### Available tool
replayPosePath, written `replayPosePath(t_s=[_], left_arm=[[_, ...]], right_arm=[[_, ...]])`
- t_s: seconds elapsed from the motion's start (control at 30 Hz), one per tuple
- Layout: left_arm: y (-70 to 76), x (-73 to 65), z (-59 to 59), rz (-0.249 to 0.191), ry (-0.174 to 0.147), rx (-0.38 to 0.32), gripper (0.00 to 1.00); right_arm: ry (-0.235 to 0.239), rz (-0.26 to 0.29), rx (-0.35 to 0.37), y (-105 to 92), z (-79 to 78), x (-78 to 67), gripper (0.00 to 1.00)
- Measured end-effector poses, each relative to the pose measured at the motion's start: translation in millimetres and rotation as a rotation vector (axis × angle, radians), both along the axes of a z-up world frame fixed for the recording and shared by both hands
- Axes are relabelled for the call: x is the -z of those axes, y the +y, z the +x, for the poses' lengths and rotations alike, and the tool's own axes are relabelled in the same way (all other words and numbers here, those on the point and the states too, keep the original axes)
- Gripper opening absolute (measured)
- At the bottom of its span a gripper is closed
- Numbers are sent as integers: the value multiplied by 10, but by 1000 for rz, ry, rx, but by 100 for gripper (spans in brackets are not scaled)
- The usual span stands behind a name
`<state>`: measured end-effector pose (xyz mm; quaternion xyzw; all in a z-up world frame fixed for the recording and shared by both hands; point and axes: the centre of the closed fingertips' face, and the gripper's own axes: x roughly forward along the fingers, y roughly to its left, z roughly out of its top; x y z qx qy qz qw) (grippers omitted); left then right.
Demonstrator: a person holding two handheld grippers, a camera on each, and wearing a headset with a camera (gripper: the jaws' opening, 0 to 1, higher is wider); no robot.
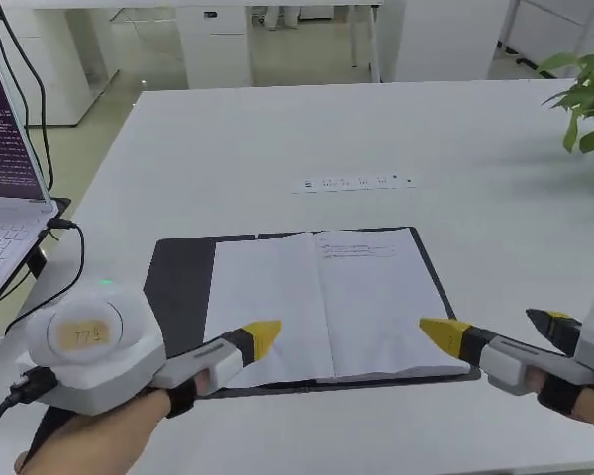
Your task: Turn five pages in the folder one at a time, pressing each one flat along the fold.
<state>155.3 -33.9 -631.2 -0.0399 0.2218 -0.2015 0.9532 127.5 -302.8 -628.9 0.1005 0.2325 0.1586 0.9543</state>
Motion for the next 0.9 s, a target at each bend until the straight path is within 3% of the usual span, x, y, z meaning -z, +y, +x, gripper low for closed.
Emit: replayPosePath(t_s=[0.2, 0.4, 0.63, 0.77, 0.9], left_arm=[[150, -17, -64, -21, 33, -60, 99], [232, -187, -161, -19, -5, -70, 99], [316, -226, -200, -5, -15, -72, 99], [298, -209, -166, 5, -16, -69, 99], [155, -111, -101, 11, 10, -45, 99]], right_arm=[[10, 6, -10, 9, -58, 0, 100], [-31, 11, -34, 69, -114, -217, 100], [-24, 27, -23, 14, -137, -185, 100], [-24, 36, -25, -8, -177, -164, 100], [-16, 49, -18, -31, -200, -144, 99]])
